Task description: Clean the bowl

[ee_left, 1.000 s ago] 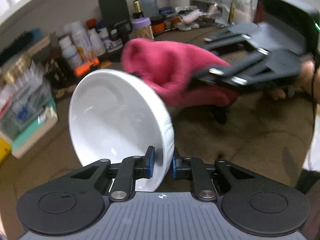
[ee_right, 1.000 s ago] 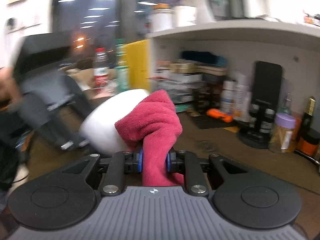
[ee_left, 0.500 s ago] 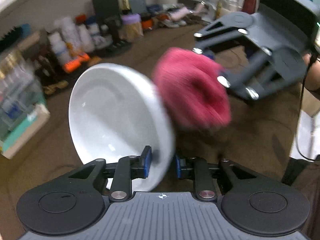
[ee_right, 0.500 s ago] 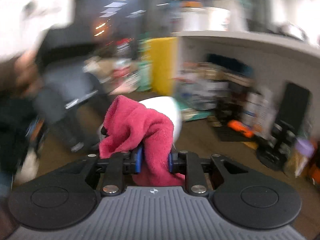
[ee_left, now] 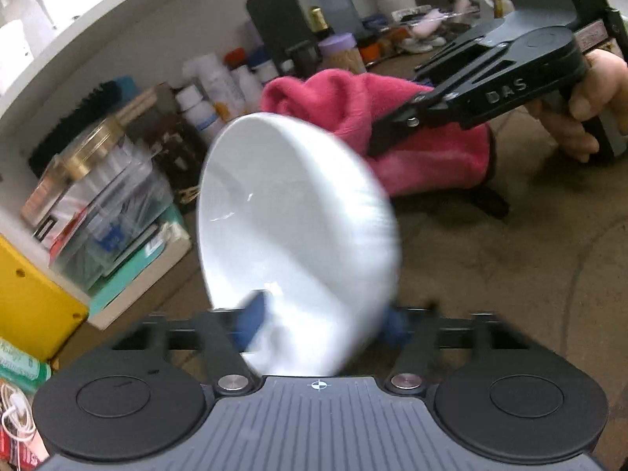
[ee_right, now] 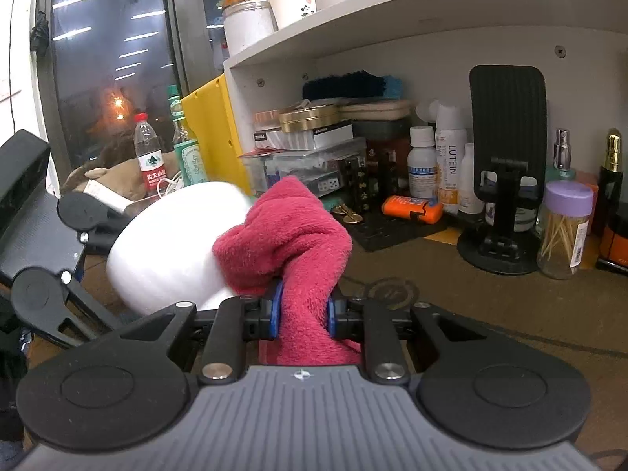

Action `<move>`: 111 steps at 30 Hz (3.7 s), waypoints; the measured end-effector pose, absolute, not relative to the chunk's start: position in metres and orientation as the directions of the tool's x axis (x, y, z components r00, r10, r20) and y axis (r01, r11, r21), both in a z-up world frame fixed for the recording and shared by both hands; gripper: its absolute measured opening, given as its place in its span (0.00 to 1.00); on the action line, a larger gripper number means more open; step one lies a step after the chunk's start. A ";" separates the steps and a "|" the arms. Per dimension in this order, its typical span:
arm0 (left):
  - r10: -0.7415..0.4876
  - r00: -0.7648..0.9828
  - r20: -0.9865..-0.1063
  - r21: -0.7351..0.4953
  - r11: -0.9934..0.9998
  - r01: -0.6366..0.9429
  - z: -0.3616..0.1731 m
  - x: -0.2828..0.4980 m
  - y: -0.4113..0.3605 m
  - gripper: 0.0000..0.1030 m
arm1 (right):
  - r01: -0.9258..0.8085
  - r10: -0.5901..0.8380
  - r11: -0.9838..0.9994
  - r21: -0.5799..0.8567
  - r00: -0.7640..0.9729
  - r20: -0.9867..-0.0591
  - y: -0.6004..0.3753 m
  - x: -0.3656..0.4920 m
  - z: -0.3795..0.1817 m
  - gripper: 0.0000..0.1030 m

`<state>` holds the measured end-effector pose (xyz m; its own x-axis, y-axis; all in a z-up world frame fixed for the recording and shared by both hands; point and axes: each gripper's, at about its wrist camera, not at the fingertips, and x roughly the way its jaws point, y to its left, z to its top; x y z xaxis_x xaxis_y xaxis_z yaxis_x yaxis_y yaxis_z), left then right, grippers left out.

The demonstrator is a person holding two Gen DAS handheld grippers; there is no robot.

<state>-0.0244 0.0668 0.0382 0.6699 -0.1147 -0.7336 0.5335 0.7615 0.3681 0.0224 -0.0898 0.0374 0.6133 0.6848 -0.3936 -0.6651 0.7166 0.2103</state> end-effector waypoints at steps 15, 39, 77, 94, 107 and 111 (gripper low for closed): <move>-0.294 0.564 -0.772 0.189 0.740 0.645 0.050 -0.061 0.028 0.18 | -0.856 0.783 0.517 -0.003 0.475 -0.402 -0.126 -0.112 0.060 0.21; -0.144 0.619 -0.772 0.302 0.773 0.557 0.047 -0.041 0.013 0.50 | -0.639 0.622 0.762 0.106 0.676 -0.396 -0.097 0.007 0.049 0.21; -0.119 0.636 -0.763 0.322 0.782 0.533 0.031 -0.038 0.006 0.38 | -0.669 0.597 0.742 -0.044 0.689 -0.411 -0.085 -0.029 0.068 0.20; -0.193 0.591 -0.783 0.170 0.848 0.502 0.036 -0.017 0.034 0.47 | -0.602 0.557 0.798 0.015 0.729 -0.398 -0.108 0.014 0.055 0.91; -0.167 0.590 -0.790 0.176 0.860 0.479 0.039 -0.012 0.038 0.64 | -0.710 0.594 0.699 0.089 0.506 -0.625 -0.044 0.077 0.023 0.49; -0.168 0.590 -0.789 0.174 0.861 0.478 0.039 -0.012 0.040 0.65 | -0.678 0.589 0.732 0.075 0.572 -0.571 -0.054 0.067 0.026 0.21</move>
<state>-0.0117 0.0396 0.0393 0.5905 -0.1683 -0.7893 0.4777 0.8612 0.1738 0.0667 -0.0544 0.0259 0.5724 0.5887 -0.5707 -0.6776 0.7316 0.0750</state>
